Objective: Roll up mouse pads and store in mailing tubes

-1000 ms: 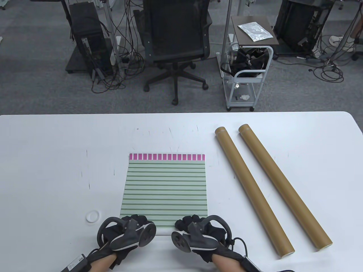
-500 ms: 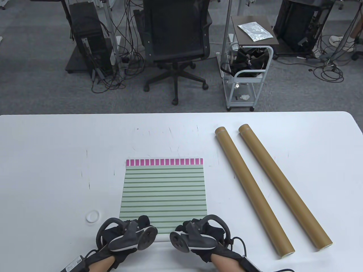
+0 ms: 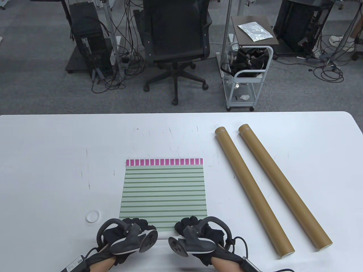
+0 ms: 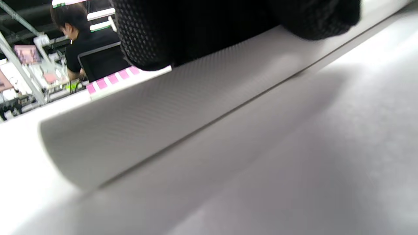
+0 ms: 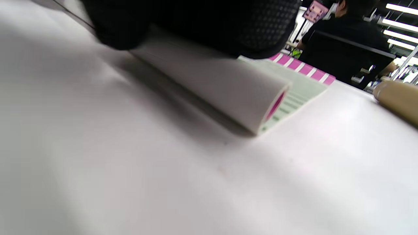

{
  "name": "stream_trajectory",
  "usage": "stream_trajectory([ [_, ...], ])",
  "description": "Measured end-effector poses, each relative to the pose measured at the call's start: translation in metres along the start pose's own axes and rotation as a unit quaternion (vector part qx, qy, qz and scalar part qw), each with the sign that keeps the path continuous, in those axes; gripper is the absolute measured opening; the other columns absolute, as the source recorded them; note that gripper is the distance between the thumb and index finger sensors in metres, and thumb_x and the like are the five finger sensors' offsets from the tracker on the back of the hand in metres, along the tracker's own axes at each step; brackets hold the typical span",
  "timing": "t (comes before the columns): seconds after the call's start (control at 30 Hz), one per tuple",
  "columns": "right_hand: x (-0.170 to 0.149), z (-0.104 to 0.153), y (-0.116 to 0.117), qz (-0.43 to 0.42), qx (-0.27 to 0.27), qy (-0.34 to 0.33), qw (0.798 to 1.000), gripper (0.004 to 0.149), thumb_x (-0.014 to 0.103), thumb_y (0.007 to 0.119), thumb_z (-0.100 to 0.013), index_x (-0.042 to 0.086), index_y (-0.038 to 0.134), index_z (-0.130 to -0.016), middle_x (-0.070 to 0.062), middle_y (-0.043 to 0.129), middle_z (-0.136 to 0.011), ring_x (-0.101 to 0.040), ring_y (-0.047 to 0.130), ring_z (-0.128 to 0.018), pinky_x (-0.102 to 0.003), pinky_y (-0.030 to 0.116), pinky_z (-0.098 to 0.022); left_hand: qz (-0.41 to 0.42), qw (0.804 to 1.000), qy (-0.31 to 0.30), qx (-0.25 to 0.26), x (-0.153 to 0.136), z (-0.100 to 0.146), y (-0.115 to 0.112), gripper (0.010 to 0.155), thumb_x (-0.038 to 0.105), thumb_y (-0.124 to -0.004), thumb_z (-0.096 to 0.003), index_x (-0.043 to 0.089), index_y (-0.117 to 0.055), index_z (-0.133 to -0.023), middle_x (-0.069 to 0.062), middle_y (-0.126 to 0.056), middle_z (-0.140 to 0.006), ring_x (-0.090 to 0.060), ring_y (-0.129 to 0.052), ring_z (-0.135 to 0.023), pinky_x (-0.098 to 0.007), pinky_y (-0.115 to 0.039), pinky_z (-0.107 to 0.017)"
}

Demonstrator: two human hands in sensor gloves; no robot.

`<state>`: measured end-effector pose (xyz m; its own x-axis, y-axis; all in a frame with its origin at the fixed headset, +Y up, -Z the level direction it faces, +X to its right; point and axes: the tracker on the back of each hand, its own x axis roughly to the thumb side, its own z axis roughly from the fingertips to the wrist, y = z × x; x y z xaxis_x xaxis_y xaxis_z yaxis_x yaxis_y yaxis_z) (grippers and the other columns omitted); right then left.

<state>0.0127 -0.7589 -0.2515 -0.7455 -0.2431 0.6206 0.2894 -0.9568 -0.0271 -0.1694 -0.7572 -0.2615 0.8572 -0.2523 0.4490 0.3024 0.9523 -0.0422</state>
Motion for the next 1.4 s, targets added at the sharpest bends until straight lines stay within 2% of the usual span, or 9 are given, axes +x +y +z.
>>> stream_trajectory([
  [0.17,-0.006,-0.006,0.001,-0.015,-0.032,0.023,0.999,0.054,0.036,0.077,-0.043,0.025,0.069,-0.095,-0.001,0.081,-0.086,-0.021,0.087,-0.068,-0.035,0.079,-0.055,0.019,1.000,0.006,0.001,-0.004,-0.001,-0.004,0.047,0.048,-0.069,-0.0381,0.048,-0.070,-0.085,0.018,-0.089,-0.079,-0.007,-0.097,-0.068,-0.021,-0.089,-0.053],
  [0.23,-0.006,-0.006,0.001,-0.015,-0.033,0.025,0.999,0.053,0.035,0.076,-0.043,0.024,0.071,-0.095,-0.002,0.084,-0.086,-0.021,0.089,-0.068,-0.035,0.080,-0.054,0.007,1.000,-0.001,0.028,-0.003,0.003,-0.003,0.046,0.047,-0.070,-0.0396,0.047,-0.061,-0.085,0.016,-0.070,-0.094,-0.008,-0.099,-0.069,-0.021,-0.091,-0.052],
  [0.4,-0.005,-0.006,0.001,-0.007,-0.035,0.027,0.999,0.051,0.033,0.074,-0.044,0.023,0.073,-0.095,-0.002,0.085,-0.086,-0.021,0.091,-0.067,-0.035,0.081,-0.053,0.000,1.000,-0.008,0.024,0.000,0.006,-0.002,0.054,0.054,-0.078,-0.0329,0.041,-0.073,-0.085,0.014,-0.082,-0.088,-0.009,-0.096,-0.076,-0.028,-0.086,-0.060],
  [0.53,-0.005,-0.006,-0.001,-0.012,-0.041,0.029,0.999,0.051,0.033,0.074,-0.044,0.023,0.074,-0.094,-0.002,0.086,-0.084,-0.021,0.091,-0.066,-0.035,0.081,-0.052,-0.055,0.998,0.000,0.028,0.005,0.003,-0.003,0.054,0.055,-0.079,-0.0321,0.046,-0.068,-0.084,0.018,-0.086,-0.082,-0.005,-0.097,-0.070,-0.021,-0.088,-0.055],
  [0.7,-0.006,0.000,-0.005,-0.046,-0.007,0.004,0.999,0.048,0.031,0.076,-0.042,0.021,0.080,-0.089,-0.002,0.093,-0.077,-0.020,0.096,-0.058,-0.032,0.084,-0.046,0.019,0.999,-0.034,-0.025,0.002,0.005,0.000,0.050,0.053,-0.078,-0.0337,0.046,-0.072,-0.083,0.017,-0.091,-0.079,-0.006,-0.099,-0.067,-0.019,-0.089,-0.050],
  [0.83,-0.007,0.001,-0.004,-0.037,-0.007,0.011,0.999,0.057,0.031,0.073,-0.044,0.027,0.060,-0.099,0.003,0.087,-0.083,-0.020,0.095,-0.062,-0.030,0.084,-0.047,0.042,0.999,-0.018,-0.027,-0.003,0.001,0.000,0.046,0.050,-0.076,-0.0354,0.048,-0.077,-0.081,0.017,-0.093,-0.079,-0.007,-0.100,-0.068,-0.021,-0.089,-0.052],
  [0.9,-0.004,0.004,-0.006,-0.019,-0.023,0.001,1.000,0.051,0.031,0.075,-0.045,0.035,0.060,-0.093,0.002,0.074,-0.095,-0.020,0.094,-0.065,-0.030,0.084,-0.047,0.060,0.997,-0.013,-0.038,-0.006,-0.001,-0.001,0.043,0.048,-0.074,-0.0367,0.048,-0.079,-0.080,0.017,-0.092,-0.079,-0.008,-0.099,-0.068,-0.022,-0.088,-0.052],
  [1.1,0.002,0.003,-0.005,0.000,-0.004,-0.005,1.000,0.057,0.043,0.078,-0.040,0.025,0.066,-0.093,-0.003,0.080,-0.089,-0.023,0.090,-0.067,-0.034,0.082,-0.050,0.066,0.997,0.003,-0.038,-0.009,-0.006,-0.002,0.042,0.046,-0.071,-0.0380,0.049,-0.081,-0.078,0.017,-0.093,-0.076,-0.008,-0.098,-0.064,-0.020,-0.088,-0.049],
  [1.4,0.007,-0.002,-0.005,0.028,-0.015,-0.006,0.999,0.051,0.032,0.078,-0.043,0.019,0.072,-0.091,-0.008,0.086,-0.084,-0.024,0.095,-0.064,-0.033,0.086,-0.047,0.042,0.999,-0.010,-0.011,-0.006,-0.001,0.001,0.041,0.049,-0.076,-0.0372,0.046,-0.078,-0.078,0.018,-0.090,-0.080,-0.007,-0.102,-0.068,-0.020,-0.092,-0.050],
])
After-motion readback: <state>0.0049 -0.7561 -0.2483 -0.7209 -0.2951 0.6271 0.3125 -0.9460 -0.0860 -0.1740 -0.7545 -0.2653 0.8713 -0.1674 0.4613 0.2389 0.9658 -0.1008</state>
